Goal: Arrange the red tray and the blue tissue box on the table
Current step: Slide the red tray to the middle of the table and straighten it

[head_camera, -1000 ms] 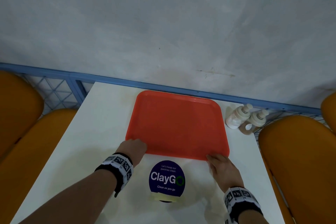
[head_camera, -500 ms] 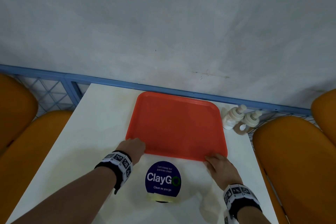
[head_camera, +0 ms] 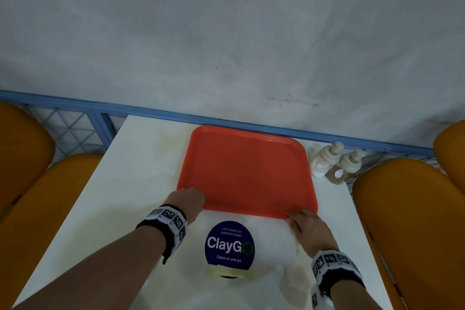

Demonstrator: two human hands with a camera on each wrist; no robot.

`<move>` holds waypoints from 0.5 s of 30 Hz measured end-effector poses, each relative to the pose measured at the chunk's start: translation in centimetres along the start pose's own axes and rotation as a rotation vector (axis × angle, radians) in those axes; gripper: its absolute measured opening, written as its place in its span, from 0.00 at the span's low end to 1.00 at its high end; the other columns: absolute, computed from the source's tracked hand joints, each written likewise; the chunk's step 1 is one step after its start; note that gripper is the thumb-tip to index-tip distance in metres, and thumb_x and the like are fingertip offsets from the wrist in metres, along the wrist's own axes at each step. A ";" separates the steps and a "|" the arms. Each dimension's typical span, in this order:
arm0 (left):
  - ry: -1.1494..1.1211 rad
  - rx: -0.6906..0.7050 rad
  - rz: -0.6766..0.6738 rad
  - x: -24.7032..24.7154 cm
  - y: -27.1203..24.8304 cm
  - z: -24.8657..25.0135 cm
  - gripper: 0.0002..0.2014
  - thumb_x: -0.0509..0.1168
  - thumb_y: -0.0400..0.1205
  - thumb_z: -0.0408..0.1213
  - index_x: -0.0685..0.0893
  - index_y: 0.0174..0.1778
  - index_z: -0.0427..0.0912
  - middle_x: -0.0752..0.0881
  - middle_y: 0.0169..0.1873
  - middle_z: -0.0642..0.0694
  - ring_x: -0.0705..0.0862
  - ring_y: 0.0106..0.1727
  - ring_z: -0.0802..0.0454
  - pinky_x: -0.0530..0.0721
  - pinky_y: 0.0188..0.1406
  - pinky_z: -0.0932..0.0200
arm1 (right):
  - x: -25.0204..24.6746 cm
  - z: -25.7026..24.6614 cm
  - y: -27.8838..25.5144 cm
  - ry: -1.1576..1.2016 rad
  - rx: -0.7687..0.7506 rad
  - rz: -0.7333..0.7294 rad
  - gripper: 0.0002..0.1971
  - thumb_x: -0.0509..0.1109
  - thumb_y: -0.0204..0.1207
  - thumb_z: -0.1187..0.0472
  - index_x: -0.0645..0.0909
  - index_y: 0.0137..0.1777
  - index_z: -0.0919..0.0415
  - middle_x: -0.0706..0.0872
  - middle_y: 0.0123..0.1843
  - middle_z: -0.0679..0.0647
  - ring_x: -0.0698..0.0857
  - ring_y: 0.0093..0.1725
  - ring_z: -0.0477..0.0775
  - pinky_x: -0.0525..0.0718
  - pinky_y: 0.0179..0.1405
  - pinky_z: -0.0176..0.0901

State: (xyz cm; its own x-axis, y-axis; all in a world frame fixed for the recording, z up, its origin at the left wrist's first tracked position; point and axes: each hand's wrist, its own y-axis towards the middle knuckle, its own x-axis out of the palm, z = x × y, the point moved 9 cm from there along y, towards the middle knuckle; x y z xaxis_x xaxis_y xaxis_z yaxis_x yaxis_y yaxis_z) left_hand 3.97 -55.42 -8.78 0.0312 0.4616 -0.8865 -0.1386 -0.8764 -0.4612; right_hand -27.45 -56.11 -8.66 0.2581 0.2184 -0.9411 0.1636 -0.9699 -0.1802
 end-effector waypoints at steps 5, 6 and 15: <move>-0.006 0.000 0.025 0.2 0.0 -0.2 0.12 0.58 0.88 0.40 0.86 0.55 0.41 0.89 0.50 0.43 0.88 0.49 0.40 0.89 0.52 0.44 | 0.4 -0.1 0.1 0.002 0.017 -0.033 0.17 0.61 0.82 0.48 0.79 0.67 0.50 0.81 0.66 0.51 0.81 0.62 0.56 0.82 0.62 0.52; -0.004 0.003 0.030 0.3 0.1 -0.1 0.12 0.59 0.87 0.43 0.85 0.56 0.42 0.89 0.51 0.43 0.88 0.50 0.41 0.89 0.53 0.44 | 0.5 -0.1 0.0 -0.001 0.024 -0.035 0.17 0.62 0.81 0.48 0.79 0.67 0.50 0.81 0.67 0.51 0.80 0.64 0.57 0.81 0.64 0.52; -0.157 0.049 -0.033 0.6 -2.4 0.4 0.29 0.59 0.84 0.58 0.68 0.79 0.50 0.76 0.70 0.45 0.77 0.70 0.42 0.81 0.67 0.41 | 1.2 0.0 -2.8 -0.048 0.018 -0.141 0.34 0.56 0.76 0.33 0.54 0.80 0.40 0.54 0.85 0.46 0.50 0.83 0.56 0.58 0.81 0.65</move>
State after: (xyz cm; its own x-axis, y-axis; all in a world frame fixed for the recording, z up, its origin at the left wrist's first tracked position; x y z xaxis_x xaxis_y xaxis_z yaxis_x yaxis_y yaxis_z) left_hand 3.90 -52.96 -8.19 -0.1182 0.5096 -0.8523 -0.1880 -0.8543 -0.4847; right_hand -27.56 -53.16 -9.29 0.1874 0.3477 -0.9187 0.1780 -0.9318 -0.3163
